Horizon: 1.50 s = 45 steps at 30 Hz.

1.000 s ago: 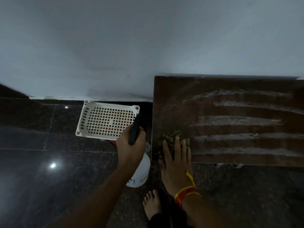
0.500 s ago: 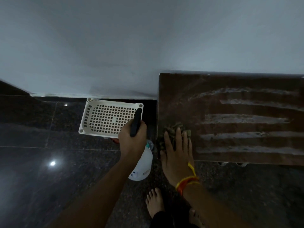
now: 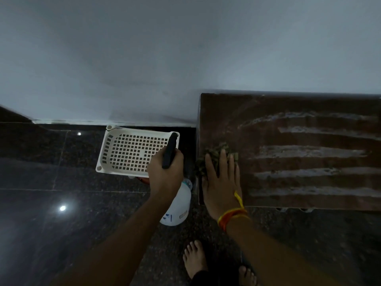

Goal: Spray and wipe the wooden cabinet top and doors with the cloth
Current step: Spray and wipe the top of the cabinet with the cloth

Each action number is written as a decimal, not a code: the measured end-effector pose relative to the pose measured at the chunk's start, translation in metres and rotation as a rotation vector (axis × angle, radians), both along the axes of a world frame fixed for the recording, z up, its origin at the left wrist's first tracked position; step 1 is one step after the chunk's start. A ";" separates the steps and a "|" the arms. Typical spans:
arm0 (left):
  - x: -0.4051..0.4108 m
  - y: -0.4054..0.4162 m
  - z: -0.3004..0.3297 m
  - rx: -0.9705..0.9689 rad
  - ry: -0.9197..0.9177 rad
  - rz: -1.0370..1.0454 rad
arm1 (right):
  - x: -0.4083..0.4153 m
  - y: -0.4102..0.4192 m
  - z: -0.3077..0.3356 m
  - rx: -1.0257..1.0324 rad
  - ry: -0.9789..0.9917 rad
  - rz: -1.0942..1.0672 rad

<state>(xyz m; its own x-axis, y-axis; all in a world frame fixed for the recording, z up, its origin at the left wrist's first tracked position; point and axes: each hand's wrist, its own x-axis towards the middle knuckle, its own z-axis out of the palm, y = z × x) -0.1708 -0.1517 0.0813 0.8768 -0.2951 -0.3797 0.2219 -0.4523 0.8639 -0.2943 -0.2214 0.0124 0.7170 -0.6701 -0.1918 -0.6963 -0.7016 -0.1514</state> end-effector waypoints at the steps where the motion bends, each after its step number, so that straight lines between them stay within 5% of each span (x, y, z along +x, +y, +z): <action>1: 0.001 -0.002 0.001 0.009 -0.002 0.002 | -0.008 0.007 0.001 0.002 0.013 0.001; 45: 0.059 -0.064 -0.010 0.000 0.045 -0.050 | 0.110 -0.098 -0.002 0.005 -0.028 -0.008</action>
